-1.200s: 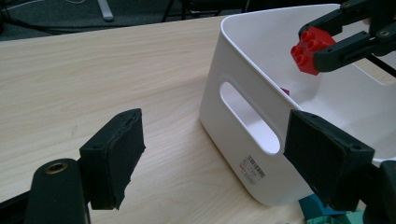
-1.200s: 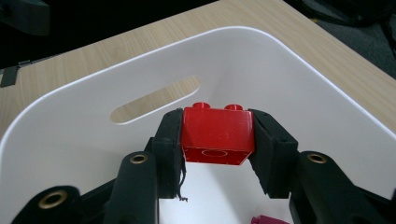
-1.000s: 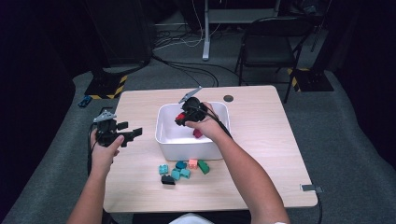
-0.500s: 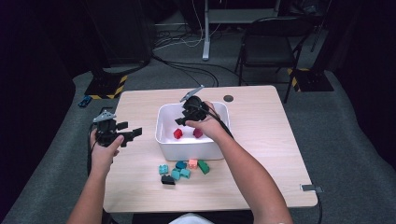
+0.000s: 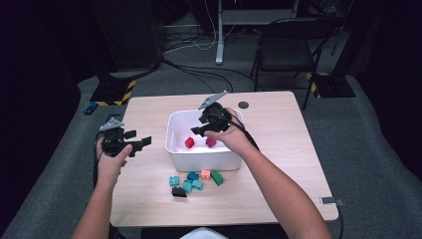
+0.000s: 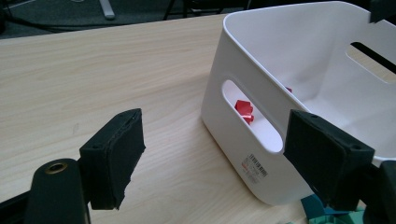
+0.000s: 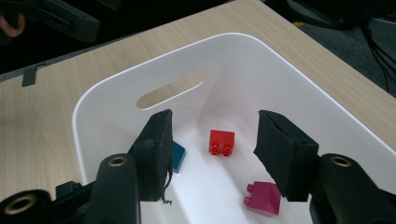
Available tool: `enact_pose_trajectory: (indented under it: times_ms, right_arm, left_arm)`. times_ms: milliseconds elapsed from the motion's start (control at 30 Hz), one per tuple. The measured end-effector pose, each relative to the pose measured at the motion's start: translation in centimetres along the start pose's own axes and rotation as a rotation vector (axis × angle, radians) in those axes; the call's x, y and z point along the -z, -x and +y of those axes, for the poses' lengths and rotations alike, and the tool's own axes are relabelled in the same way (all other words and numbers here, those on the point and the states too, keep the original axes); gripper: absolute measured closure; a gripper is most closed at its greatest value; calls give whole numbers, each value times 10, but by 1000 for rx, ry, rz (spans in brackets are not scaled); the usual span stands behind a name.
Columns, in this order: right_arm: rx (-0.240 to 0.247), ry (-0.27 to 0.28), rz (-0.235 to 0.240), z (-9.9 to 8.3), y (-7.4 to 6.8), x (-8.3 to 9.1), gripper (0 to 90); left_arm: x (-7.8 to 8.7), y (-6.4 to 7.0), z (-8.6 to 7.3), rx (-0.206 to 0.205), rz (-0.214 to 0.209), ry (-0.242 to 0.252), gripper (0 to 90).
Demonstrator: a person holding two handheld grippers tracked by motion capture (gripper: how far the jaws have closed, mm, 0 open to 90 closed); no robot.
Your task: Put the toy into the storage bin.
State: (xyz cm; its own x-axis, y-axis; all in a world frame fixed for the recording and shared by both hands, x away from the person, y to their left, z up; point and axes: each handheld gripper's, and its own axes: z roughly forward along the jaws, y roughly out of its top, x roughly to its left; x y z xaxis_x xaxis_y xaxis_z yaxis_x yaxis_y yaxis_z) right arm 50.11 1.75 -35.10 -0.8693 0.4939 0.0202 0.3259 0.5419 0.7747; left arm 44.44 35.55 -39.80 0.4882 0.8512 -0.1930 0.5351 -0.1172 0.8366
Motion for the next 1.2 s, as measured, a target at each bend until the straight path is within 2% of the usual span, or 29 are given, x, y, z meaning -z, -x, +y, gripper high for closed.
enact_pose_trajectory:
  times_ms: [267, 600, 800, 1000, 1200]
  right_arm:
    - [30, 22, 6, -5, -12, 26, 457]
    - [80, 59, 43, -11, -41, 47, 449]
    - [92, 61, 54, -25, -56, 51, 445]
    - [82, 71, 78, -41, -66, 52, 445]
    - [88, 46, 65, -58, -75, 48, 440]
  left_arm:
    - [0, 1, 0, 0, 1, -6, 199]
    - [0, 1, 0, 0, 2, -8, 199]
    - [0, 2, 0, -6, -1, -12, 199]
    - [0, 1, 0, -5, 2, -13, 199]
    - [-1, 2, -1, -6, 2, -10, 199]
